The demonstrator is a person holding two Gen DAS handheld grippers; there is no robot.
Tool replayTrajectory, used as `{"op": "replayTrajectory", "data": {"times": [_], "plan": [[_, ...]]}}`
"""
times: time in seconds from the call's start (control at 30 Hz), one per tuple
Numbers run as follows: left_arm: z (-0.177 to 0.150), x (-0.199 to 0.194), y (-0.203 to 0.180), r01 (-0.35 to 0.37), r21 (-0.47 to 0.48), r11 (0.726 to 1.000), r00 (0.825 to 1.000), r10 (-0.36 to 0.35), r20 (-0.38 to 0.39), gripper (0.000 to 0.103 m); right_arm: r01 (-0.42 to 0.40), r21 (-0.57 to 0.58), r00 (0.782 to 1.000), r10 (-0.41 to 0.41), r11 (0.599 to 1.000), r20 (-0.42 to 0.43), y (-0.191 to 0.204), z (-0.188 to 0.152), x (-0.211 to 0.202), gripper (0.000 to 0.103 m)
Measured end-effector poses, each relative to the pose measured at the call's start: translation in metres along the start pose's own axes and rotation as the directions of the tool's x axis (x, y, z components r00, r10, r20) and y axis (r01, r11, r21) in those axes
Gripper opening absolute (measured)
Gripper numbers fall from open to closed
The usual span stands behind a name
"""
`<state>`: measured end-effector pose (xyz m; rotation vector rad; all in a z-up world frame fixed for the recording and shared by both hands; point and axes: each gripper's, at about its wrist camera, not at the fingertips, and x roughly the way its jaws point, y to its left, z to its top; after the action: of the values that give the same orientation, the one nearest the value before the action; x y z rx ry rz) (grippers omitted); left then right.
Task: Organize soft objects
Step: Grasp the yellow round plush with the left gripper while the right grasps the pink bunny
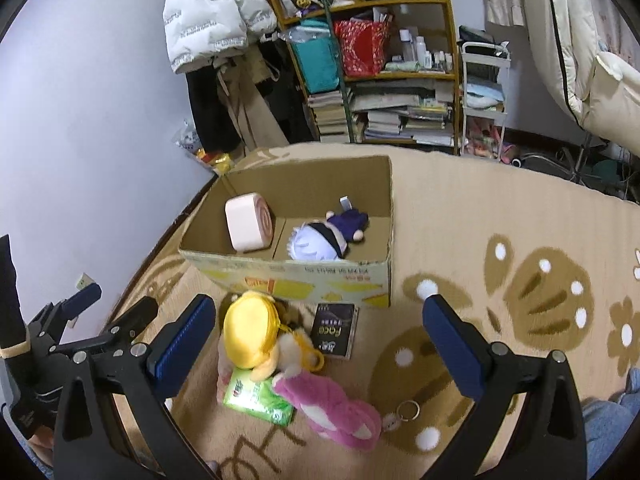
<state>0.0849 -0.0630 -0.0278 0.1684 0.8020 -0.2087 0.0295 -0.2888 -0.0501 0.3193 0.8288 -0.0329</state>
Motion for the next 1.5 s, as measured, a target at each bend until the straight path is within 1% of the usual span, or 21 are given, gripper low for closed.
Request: {"op": "replayTrajectory", "data": {"times": [0.17,0.27,0.33,0.43,0.63,0.7,0.93,1.03,1.13,1.27,1.33,1.37,1.4,1.47,1.5], "plan": [[-0.009,0.011,-0.002,-0.008,0.007,1.0,1.0,0.008,-0.03,0.1,0.021,-0.04,0.999,-0.023,0.999,-0.037,0.006,-0.007,0.008,0.103],[-0.015,0.019,-0.002,0.025,0.007,1.0,0.999,-0.025,-0.039,0.1,0.066,-0.106,0.996,-0.072,0.992,-0.051,0.012,-0.011,0.014,0.103],[-0.017,0.024,0.0,0.036,0.003,0.999,0.998,-0.036,-0.046,0.1,0.075,-0.144,0.994,-0.085,0.987,-0.062,0.016,-0.014,0.017,0.103],[-0.017,0.031,0.003,0.044,-0.011,0.999,0.998,-0.045,-0.053,0.1,0.073,-0.17,0.992,-0.09,0.983,-0.089,0.019,-0.017,0.024,0.103],[-0.015,0.043,0.008,0.088,-0.066,0.994,0.994,-0.091,-0.057,0.1,0.063,-0.185,0.985,-0.09,0.981,-0.144,0.02,-0.023,0.039,0.103],[-0.013,0.047,0.007,0.094,-0.068,0.993,0.993,-0.098,-0.063,0.1,0.06,-0.188,0.983,-0.091,0.98,-0.159,0.019,-0.025,0.043,0.103],[-0.006,0.057,-0.01,0.135,-0.025,0.991,0.988,-0.136,-0.067,0.1,0.051,-0.196,0.969,-0.096,0.979,-0.229,0.018,-0.03,0.061,0.103],[-0.005,0.065,-0.019,0.169,-0.007,0.986,0.982,-0.169,-0.089,0.1,0.043,-0.179,0.958,-0.091,0.983,-0.272,0.015,-0.032,0.071,0.103],[-0.009,0.074,-0.031,0.182,0.021,0.983,0.977,-0.179,-0.118,0.1,0.031,-0.165,0.949,-0.08,0.986,-0.306,0.012,-0.034,0.08,0.103],[-0.012,0.084,-0.038,0.196,0.017,0.98,0.971,-0.192,-0.143,0.1,0.032,-0.164,0.931,-0.089,0.986,-0.353,0.01,-0.039,0.092,0.093],[-0.013,0.087,-0.04,0.196,0.019,0.981,0.97,-0.191,-0.15,0.099,0.014,-0.135,0.921,-0.066,0.991,-0.385,0.006,-0.042,0.099,0.084],[-0.014,0.09,-0.041,0.197,0.021,0.98,0.969,-0.192,-0.156,0.099,-0.001,-0.111,0.915,-0.044,0.994,-0.4,0.003,-0.043,0.101,0.072],[-0.014,0.093,-0.043,0.201,0.021,0.979,0.967,-0.195,-0.164,0.099,-0.018,-0.081,0.908,-0.018,0.997,-0.418,0.0,-0.044,0.105,0.068],[-0.015,0.098,-0.045,0.211,0.022,0.977,0.963,-0.204,-0.178,0.099,-0.032,-0.045,0.901,0.01,0.998,-0.434,-0.004,-0.045,0.108,0.066],[-0.015,0.101,-0.047,0.213,0.022,0.977,0.961,-0.206,-0.184,0.099,-0.037,-0.042,0.9,0.015,0.998,-0.436,-0.005,-0.045,0.109,0.06]]}}
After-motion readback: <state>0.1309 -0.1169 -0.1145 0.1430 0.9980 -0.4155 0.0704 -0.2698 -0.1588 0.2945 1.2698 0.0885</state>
